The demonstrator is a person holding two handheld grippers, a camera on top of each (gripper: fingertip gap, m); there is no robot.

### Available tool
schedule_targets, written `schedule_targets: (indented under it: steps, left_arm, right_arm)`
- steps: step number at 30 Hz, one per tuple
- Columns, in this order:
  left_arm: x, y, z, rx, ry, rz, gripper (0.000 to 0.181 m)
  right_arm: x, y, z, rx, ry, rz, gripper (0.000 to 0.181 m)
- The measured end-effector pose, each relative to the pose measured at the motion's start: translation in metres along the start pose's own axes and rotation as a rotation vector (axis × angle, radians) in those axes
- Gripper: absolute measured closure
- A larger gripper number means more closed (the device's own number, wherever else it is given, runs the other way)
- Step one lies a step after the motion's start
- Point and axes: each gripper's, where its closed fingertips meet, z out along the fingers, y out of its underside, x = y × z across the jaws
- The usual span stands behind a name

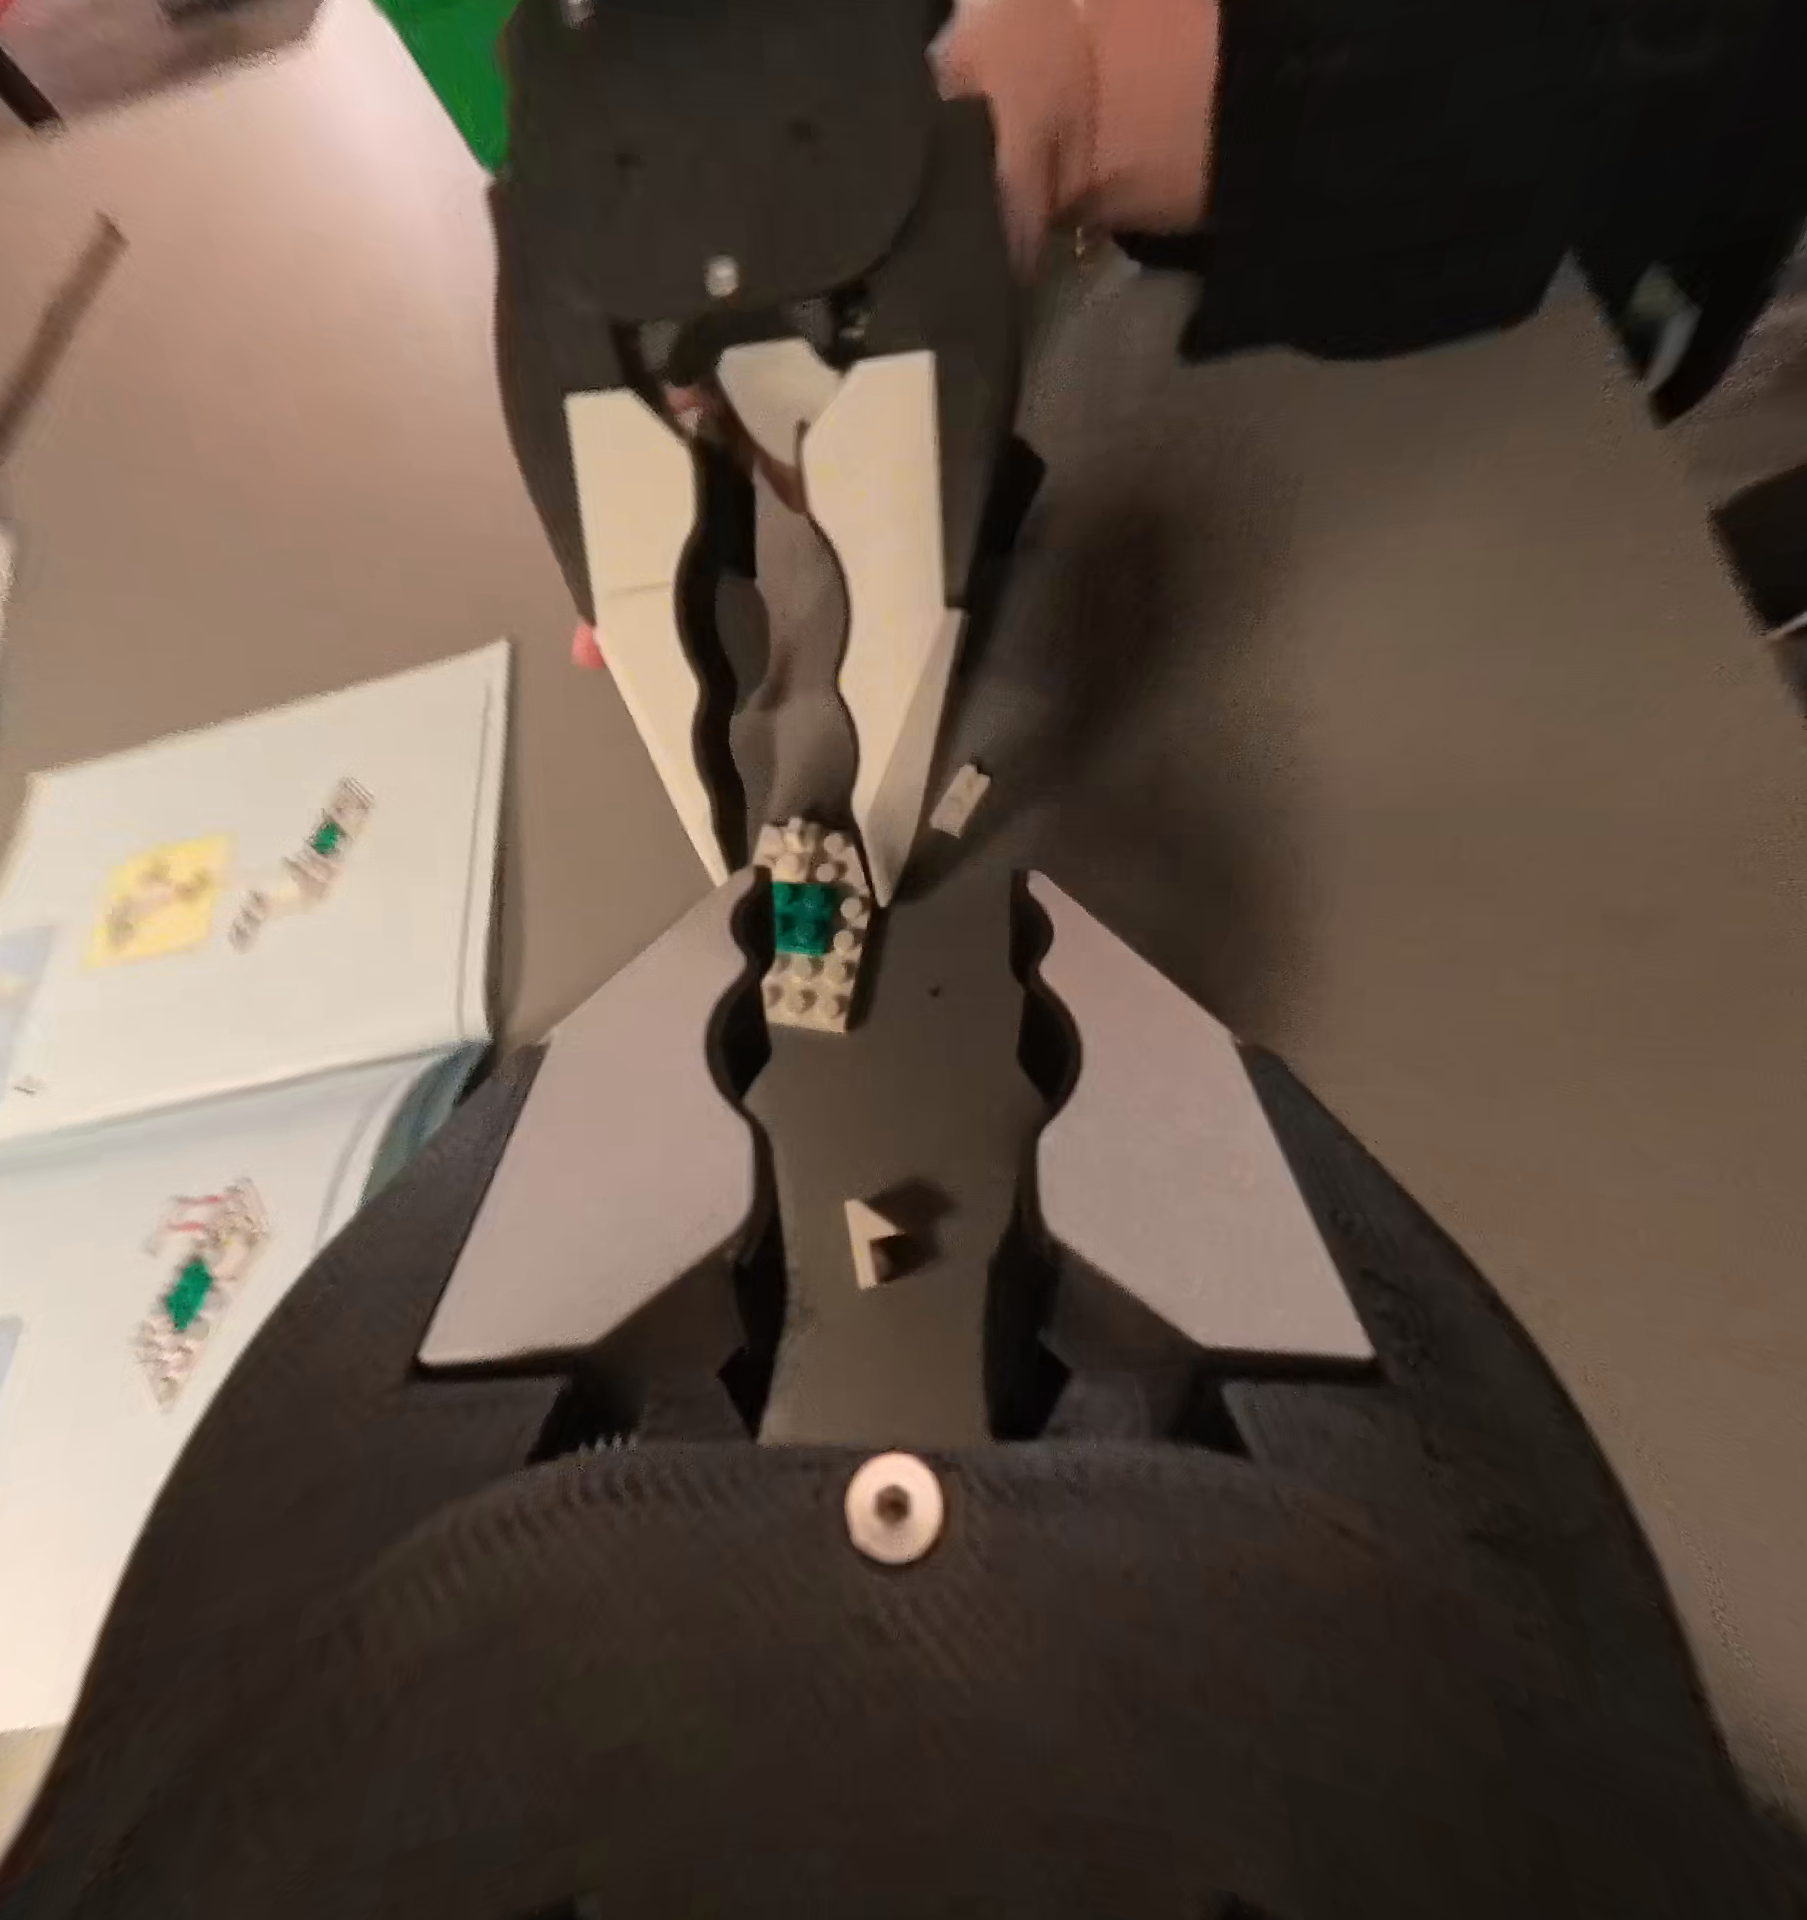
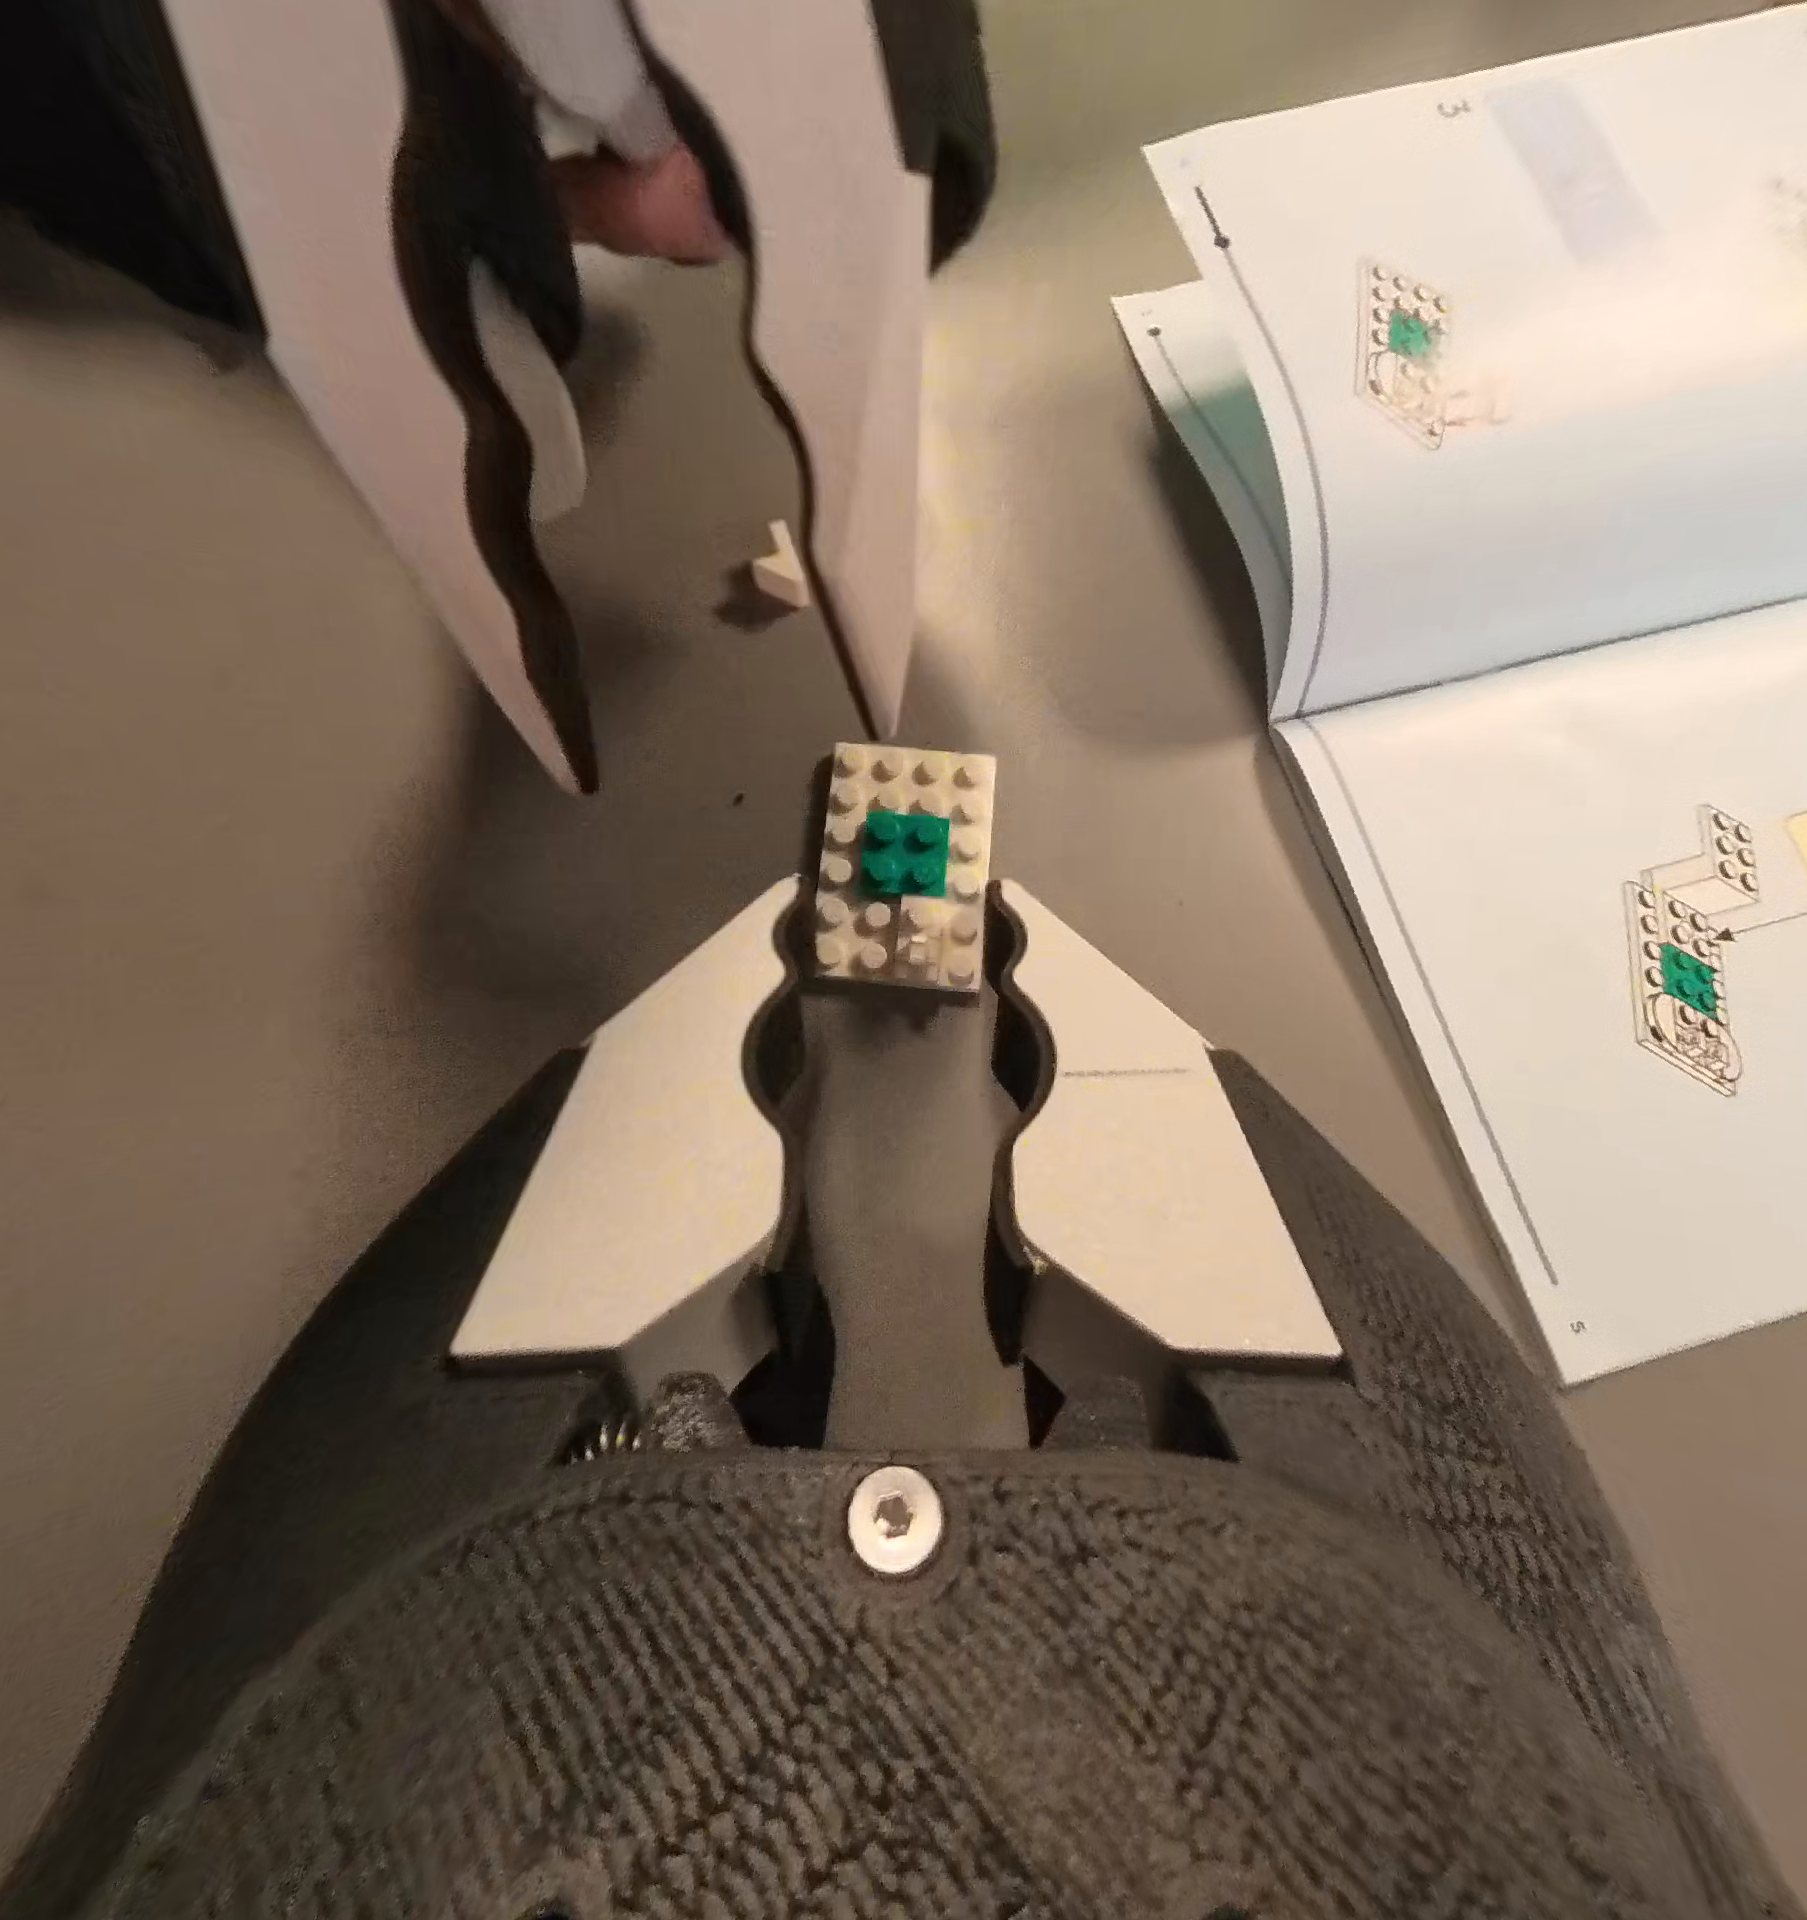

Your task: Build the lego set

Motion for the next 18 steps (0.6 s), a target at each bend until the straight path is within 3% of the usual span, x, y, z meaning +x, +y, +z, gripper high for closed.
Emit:
schedule_targets:
  steps: [5, 8, 12, 14, 16, 18]
  left_arm:
    - [-0.012, 0.010, 0.008, -0.104, -0.279, 0.418, 0.134]
    - [-0.022, 0.014, 0.010, -0.137, -0.409, 0.580, 0.142]
    - [-0.022, 0.012, 0.016, -0.126, -0.465, 0.641, 0.149]
    - [-0.024, 0.015, 0.020, -0.140, -0.497, 0.651, 0.165]
    - [-0.025, 0.016, 0.021, -0.163, -0.539, 0.720, 0.168]
    - [-0.028, 0.019, 0.022, -0.209, -0.563, 0.730, 0.177]
  right_arm:
    - [0.000, 0.002, -0.008, 0.032, -0.013, 0.025, 0.151]
    - [-0.003, 0.000, -0.015, 0.077, -0.024, 0.036, 0.151]
    - [-0.009, -0.007, -0.021, 0.142, -0.047, 0.059, 0.151]
    - [-0.010, -0.007, -0.021, 0.140, -0.044, 0.055, 0.151]
    - [-0.009, -0.005, -0.021, 0.130, -0.036, 0.058, 0.151]
    - [-0.009, -0.008, -0.023, 0.153, -0.022, 0.043, 0.163]
